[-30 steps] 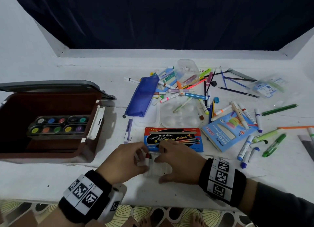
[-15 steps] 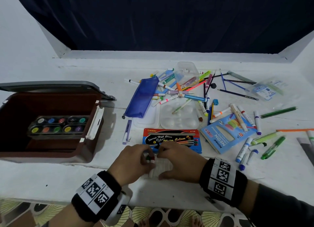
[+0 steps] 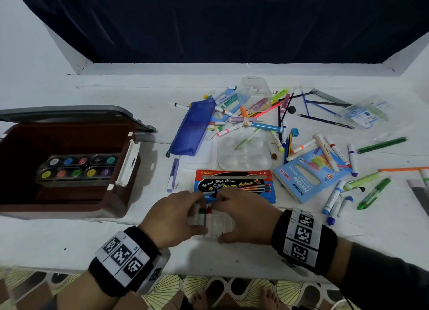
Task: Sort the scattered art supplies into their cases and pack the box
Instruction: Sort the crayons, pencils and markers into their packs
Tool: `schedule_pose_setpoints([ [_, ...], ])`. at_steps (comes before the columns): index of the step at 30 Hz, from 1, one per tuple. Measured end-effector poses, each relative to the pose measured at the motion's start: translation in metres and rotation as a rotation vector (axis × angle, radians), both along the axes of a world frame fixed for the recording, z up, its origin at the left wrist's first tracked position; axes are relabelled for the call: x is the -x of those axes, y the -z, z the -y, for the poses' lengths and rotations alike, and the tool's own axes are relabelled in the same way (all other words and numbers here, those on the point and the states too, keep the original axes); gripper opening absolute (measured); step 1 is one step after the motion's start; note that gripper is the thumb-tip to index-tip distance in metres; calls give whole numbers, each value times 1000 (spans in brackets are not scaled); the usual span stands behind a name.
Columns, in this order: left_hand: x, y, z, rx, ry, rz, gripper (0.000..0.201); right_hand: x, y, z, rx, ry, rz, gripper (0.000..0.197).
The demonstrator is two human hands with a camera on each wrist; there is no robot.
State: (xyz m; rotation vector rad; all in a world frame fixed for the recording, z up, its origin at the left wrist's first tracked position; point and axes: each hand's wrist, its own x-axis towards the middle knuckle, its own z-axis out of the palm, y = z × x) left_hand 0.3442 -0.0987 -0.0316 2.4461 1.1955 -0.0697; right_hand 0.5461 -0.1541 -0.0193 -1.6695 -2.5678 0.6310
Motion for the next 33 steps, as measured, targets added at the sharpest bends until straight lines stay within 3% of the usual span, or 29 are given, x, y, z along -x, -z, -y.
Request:
schedule_pose_setpoints([
  [6,6,0,-11,127,-13,173,49,-12,-1,9,-25,-13,121,66],
  [10,-8,-4,-20,45,62,310,40,-42,-7,27,22,33,149,73],
  [14,-41,-9,-38,25,266,212,72,-72,-14,45,57,84,190,76],
  [18,-77,-1,-49,-29,390,-14,99,-86,-13,62,74,108,249,87],
  [22,-90,4,-50,-81,370,-85,93,-91,-11,65,67,116,253,87],
  [29,-57,4,-46,-100,247,-38,93,-108,-28,59,17,233,57,85],
  [33,-28,2,-33,-109,166,58,91,-110,-30,47,-49,303,58,86],
])
